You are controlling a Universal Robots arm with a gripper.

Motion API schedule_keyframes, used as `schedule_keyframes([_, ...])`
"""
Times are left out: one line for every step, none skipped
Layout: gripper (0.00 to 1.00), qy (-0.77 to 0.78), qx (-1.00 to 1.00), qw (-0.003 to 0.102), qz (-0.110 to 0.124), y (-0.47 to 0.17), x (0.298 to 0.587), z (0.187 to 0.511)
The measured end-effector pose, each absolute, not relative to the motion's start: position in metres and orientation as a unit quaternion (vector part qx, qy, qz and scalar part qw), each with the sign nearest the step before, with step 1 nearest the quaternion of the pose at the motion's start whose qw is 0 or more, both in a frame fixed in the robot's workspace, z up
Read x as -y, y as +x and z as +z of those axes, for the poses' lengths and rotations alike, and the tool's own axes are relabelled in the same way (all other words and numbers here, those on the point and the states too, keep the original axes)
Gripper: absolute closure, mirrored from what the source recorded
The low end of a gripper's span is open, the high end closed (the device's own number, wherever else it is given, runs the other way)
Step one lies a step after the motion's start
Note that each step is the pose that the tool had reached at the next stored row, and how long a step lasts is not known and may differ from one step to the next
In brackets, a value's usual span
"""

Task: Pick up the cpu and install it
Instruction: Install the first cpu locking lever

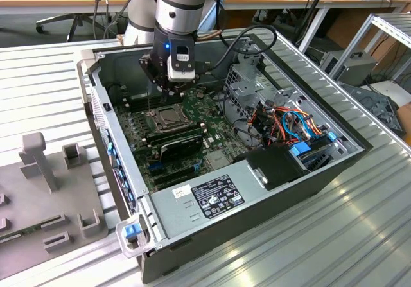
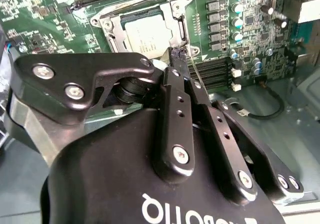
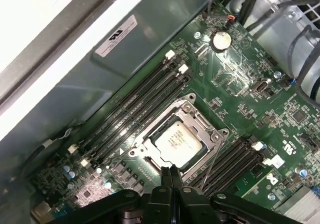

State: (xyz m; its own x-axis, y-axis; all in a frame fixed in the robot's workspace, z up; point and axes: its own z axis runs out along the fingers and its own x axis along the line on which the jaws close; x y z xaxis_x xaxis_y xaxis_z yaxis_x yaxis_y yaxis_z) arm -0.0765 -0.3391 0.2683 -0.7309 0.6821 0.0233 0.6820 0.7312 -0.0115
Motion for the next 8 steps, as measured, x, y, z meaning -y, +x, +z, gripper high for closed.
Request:
schedule_keyframes([0.89, -0.361, 0.932, 0.013, 0.001, -0.0764, 0.3391, 0.2683])
schedule_keyframes([0.89, -0.356, 0.934, 0.013, 0.001, -0.0764, 0.3391, 0.2683])
schedule_keyframes([0.89, -0.347, 0.938, 0.013, 0.001, -0.0764, 0.3391, 0.2683])
schedule_keyframes([0.89, -0.342, 0.94, 0.013, 0.001, -0.0764, 0.3391, 0.2683])
schedule_keyframes([0.89, -0.336, 0.942, 0.013, 0.002, -0.0765, 0.3391, 0.2683])
schedule_keyframes([0.89, -0.326, 0.945, 0.013, 0.002, -0.0765, 0.3391, 0.2683])
schedule_keyframes([0.89, -0.319, 0.948, 0.013, 0.002, -0.0764, 0.3391, 0.2683])
schedule_keyframes([0.89, -0.307, 0.952, 0.013, 0.002, -0.0764, 0.3391, 0.2683])
